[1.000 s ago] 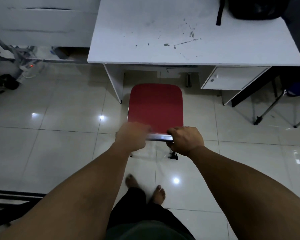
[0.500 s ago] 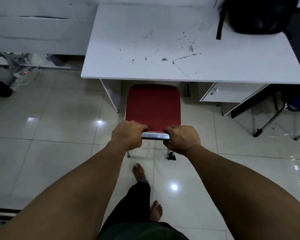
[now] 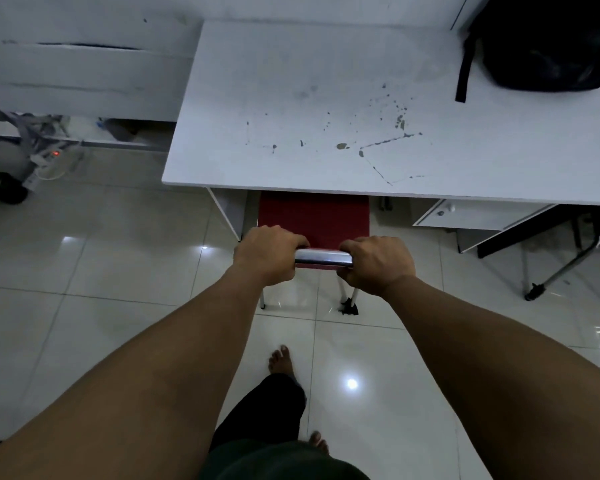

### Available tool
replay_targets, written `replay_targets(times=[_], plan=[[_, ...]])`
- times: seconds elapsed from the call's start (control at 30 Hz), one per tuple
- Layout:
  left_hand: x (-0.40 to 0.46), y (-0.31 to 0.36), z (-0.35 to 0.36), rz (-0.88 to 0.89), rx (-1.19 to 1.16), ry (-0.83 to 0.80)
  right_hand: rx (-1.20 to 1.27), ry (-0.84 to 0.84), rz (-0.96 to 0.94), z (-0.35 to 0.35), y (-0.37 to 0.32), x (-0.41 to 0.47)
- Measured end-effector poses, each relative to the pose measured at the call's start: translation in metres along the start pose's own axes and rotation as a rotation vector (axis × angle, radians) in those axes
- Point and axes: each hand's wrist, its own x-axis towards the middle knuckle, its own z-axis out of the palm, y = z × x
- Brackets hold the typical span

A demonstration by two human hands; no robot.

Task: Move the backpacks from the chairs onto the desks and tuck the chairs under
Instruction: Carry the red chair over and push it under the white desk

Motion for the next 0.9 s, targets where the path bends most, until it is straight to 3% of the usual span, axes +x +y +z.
replay_targets(times=[0.9], plan=[[0.122, -0.053, -0.024, 0.11, 0.071, 0.018, 0.032, 0.003, 0.068, -0.022, 0.056, 0.115]])
